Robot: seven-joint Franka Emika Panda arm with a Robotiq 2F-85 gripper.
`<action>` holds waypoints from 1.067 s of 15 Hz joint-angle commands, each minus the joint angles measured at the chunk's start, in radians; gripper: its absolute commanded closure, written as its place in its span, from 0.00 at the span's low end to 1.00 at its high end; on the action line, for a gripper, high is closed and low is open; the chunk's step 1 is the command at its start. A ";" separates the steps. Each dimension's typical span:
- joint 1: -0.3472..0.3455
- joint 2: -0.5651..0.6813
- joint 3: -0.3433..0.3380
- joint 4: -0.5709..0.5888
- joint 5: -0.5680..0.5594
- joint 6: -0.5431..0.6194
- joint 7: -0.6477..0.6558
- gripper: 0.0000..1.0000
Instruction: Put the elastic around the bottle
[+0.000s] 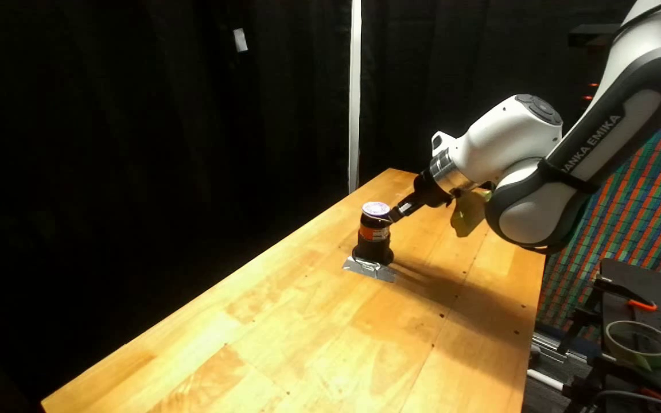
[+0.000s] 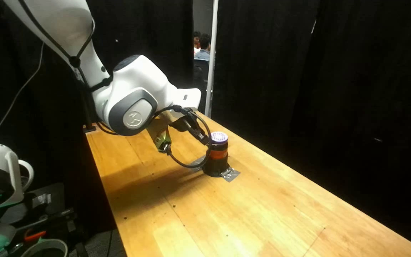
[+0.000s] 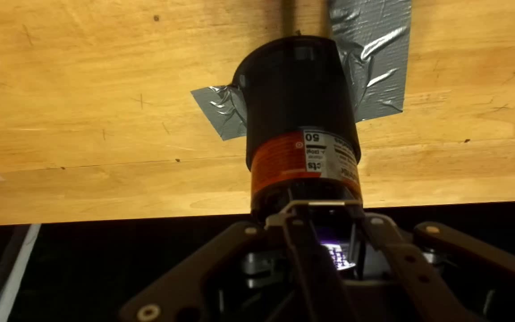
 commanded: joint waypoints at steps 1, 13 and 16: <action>0.107 0.044 -0.066 -0.022 0.097 0.096 0.010 0.78; 0.252 0.096 -0.109 -0.091 0.278 0.275 -0.035 0.78; 0.258 0.111 -0.108 -0.109 0.290 0.332 -0.039 0.78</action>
